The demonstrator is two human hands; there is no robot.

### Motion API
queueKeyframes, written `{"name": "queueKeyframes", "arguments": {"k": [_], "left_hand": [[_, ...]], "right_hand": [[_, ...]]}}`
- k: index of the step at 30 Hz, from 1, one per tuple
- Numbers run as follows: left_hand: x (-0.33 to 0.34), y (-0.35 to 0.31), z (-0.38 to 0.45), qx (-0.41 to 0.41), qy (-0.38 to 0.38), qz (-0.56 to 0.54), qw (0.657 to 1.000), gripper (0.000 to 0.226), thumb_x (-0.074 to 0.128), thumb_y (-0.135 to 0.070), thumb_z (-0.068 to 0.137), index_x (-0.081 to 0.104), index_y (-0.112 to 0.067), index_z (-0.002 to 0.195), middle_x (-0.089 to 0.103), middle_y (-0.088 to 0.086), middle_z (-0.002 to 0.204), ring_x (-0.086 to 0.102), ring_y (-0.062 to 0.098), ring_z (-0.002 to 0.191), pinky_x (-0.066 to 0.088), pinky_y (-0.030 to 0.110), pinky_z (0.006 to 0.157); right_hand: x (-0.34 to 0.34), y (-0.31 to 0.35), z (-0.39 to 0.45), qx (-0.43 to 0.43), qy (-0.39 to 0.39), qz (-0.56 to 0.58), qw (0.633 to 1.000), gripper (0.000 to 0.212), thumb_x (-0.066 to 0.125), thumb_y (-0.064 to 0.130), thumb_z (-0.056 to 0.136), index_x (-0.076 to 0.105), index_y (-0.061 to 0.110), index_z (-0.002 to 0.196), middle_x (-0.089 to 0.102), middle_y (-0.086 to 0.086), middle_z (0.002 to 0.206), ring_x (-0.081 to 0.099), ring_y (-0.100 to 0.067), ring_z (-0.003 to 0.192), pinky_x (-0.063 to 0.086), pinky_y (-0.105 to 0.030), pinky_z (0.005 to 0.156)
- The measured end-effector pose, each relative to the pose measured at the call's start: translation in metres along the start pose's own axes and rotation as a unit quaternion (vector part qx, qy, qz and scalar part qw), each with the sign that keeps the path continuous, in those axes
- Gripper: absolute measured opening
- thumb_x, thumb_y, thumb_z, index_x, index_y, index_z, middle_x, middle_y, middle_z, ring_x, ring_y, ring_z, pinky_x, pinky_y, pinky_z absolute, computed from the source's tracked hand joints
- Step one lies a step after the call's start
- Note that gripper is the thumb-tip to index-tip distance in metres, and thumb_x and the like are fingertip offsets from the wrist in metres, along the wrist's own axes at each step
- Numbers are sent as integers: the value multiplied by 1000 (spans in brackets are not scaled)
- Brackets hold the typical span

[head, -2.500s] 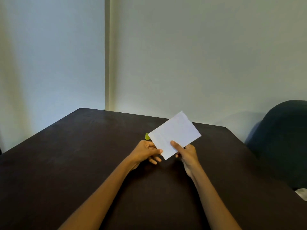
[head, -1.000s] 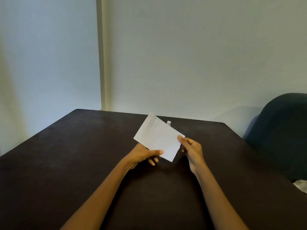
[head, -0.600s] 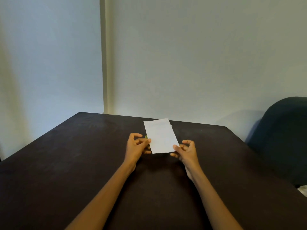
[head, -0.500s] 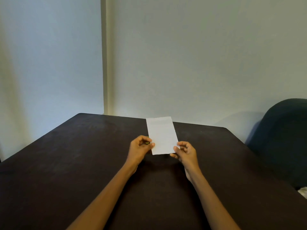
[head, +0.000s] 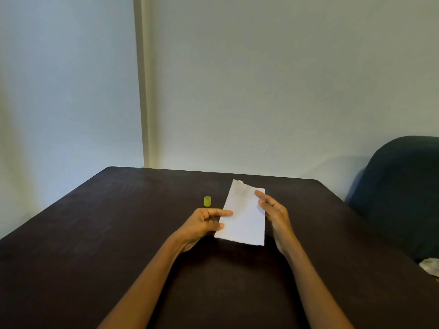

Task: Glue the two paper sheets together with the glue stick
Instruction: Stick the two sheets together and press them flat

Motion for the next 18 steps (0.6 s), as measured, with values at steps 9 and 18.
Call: {"name": "queueKeyframes", "arguments": {"k": [9, 18], "left_hand": [[-13, -3, 2, 36, -67, -1, 997, 34, 62, 2, 84, 70, -25, 104, 66, 9, 107, 66, 24, 93, 57, 31, 79], [-5, -11, -3, 47, -70, -30, 996, 47, 62, -51, 74, 71, -20, 107, 65, -1, 117, 61, 18, 107, 52, 29, 87]], "right_hand": [[5, -4, 3, 3, 22, 18, 1000, 79, 69, 19, 82, 24, 36, 144, 58, 10, 121, 60, -6, 107, 50, -25, 84], [37, -22, -8, 62, 109, -27, 992, 72, 71, 14, 81, 30, 28, 138, 62, 2, 115, 71, -18, 88, 57, -26, 55]]}}
Point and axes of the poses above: each hand's wrist, its own z-axis towards the middle knuckle, its own x-axis out of the palm, y = z × x, the point moved 9 cm from there along z, towards the middle knuckle
